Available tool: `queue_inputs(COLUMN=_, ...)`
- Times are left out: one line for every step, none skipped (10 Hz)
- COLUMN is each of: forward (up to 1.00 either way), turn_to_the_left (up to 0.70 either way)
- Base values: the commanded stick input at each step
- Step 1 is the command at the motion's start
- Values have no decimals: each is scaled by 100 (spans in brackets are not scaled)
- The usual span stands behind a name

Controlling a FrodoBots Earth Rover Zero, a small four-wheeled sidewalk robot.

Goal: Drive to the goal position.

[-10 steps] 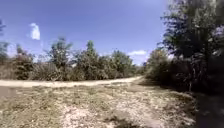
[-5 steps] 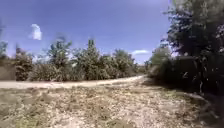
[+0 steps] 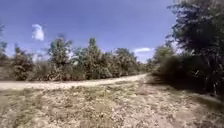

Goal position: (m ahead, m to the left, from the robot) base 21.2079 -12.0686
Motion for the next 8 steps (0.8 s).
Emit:
queue_inputs(forward=70, turn_to_the_left=0)
queue_inputs(forward=70, turn_to_the_left=0)
queue_inputs(forward=70, turn_to_the_left=0)
queue_inputs(forward=70, turn_to_the_left=0)
queue_inputs(forward=70, turn_to_the_left=0)
queue_inputs(forward=70, turn_to_the_left=0)
queue_inputs(forward=70, turn_to_the_left=0)
queue_inputs(forward=70, turn_to_the_left=0)
